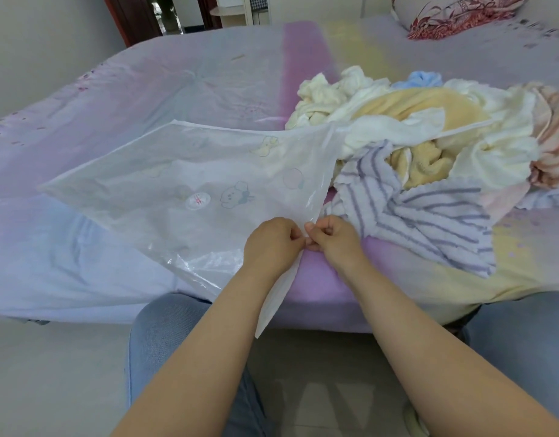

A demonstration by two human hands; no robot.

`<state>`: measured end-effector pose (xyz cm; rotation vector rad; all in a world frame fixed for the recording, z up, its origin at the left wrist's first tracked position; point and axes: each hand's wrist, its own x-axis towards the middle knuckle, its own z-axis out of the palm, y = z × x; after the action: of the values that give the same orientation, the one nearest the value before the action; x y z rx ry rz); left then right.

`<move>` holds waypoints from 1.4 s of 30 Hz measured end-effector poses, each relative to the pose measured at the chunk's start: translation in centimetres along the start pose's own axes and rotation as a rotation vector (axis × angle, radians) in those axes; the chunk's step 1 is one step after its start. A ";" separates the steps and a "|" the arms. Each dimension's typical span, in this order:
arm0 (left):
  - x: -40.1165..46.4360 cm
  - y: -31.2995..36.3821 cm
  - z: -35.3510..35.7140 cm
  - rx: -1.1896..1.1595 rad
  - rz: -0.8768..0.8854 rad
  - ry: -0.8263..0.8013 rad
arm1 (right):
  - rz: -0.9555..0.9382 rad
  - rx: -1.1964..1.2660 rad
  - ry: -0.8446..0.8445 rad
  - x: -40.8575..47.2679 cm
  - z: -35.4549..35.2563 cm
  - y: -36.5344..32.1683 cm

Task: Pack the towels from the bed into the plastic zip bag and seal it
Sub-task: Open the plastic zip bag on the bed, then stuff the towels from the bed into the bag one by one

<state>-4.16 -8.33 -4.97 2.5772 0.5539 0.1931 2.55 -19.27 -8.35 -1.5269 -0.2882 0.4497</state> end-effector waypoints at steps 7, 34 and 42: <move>0.0 -0.7 0.5 -0.138 -0.037 0.046 | -0.066 -0.087 0.044 -0.2 0.2 0.5; -0.9 1.1 -7.3 -0.311 0.204 0.499 | -0.230 -0.495 0.401 -4.6 -4.0 -5.8; 0.0 1.8 -6.1 -0.497 0.119 0.594 | -0.021 -1.164 0.188 -1.0 -5.5 -4.1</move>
<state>-4.93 -7.13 1.21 2.0426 0.4743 1.0205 4.61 -24.57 -4.35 -2.6745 -0.4531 0.0809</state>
